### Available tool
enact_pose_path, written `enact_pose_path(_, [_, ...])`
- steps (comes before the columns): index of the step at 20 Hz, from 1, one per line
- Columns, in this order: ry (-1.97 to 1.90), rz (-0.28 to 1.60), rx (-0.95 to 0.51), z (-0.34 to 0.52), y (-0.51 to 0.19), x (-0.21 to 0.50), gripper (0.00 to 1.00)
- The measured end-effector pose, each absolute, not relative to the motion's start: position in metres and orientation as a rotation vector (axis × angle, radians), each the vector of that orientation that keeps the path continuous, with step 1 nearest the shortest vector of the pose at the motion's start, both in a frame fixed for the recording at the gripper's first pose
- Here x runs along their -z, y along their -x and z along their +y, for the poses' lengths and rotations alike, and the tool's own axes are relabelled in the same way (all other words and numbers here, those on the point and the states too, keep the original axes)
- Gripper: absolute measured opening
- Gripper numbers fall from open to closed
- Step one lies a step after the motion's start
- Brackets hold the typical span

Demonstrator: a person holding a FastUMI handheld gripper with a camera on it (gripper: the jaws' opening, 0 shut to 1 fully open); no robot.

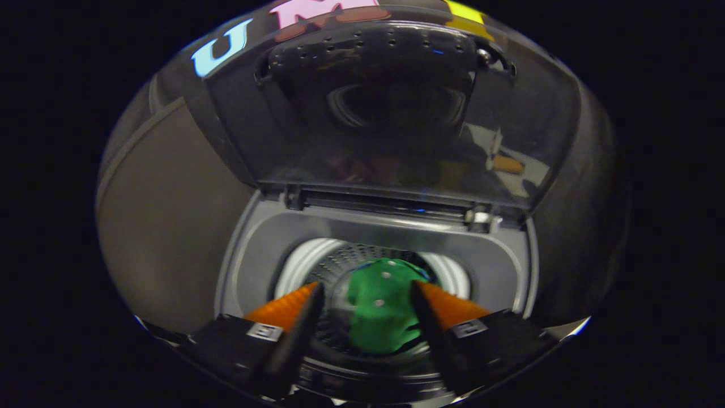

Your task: Put the clothes into the washing machine and then close the washing machine lid.

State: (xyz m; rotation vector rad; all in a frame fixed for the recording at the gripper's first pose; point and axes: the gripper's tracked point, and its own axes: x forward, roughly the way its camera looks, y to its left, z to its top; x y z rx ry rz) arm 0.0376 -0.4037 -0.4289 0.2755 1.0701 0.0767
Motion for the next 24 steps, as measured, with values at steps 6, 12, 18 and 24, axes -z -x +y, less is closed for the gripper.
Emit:
enact_pose_path(6, [-0.313, 1.160, -0.015, -0.399, -0.021, 0.446, 1.00])
enact_pose_path(12, [-0.232, 1.146, 0.043, -0.406, -0.017, 0.420, 0.99])
enact_pose_path(18, [-0.215, 1.077, 0.060, -0.409, -0.029, 0.378, 1.00])
enact_pose_path(24, [-0.210, 0.869, 0.066, -0.422, -0.064, 0.288, 0.99])
